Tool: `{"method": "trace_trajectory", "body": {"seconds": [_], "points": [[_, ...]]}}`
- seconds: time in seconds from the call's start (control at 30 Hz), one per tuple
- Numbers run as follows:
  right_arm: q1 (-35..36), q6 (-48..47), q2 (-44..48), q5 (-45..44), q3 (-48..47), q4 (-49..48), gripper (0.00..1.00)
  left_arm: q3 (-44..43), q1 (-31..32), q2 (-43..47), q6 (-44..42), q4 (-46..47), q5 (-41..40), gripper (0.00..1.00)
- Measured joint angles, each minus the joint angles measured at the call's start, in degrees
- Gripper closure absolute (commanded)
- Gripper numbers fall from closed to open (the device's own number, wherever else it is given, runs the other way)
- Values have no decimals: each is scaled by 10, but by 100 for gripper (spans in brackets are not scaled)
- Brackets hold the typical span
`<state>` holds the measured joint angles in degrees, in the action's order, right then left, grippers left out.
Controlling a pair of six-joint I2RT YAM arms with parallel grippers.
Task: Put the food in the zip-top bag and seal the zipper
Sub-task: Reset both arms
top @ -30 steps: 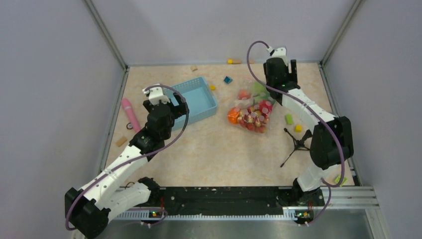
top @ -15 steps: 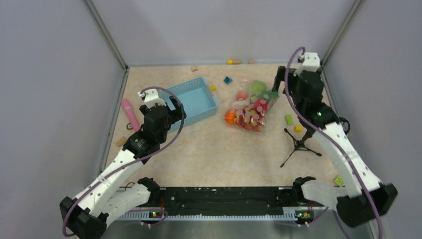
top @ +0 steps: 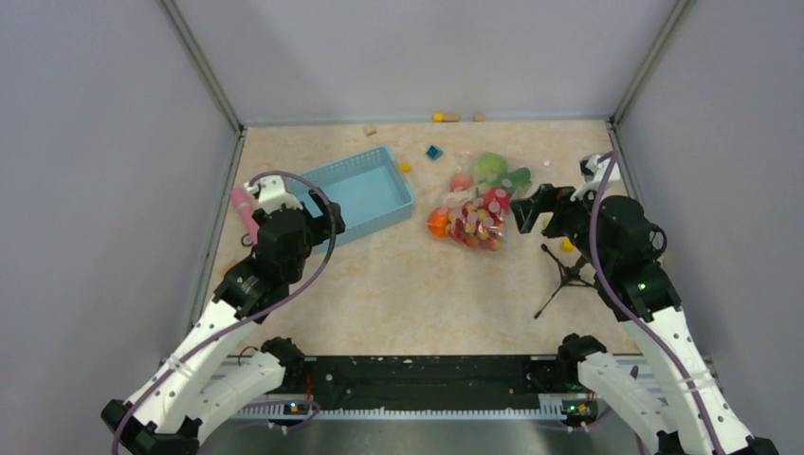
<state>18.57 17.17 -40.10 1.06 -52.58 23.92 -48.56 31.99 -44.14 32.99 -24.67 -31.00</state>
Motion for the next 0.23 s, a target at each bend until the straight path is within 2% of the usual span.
{"method": "trace_trajectory", "body": {"seconds": [0.23], "points": [[0,1,8,17,16,17,1,-16,0,9,1,-28,-10,2]]}}
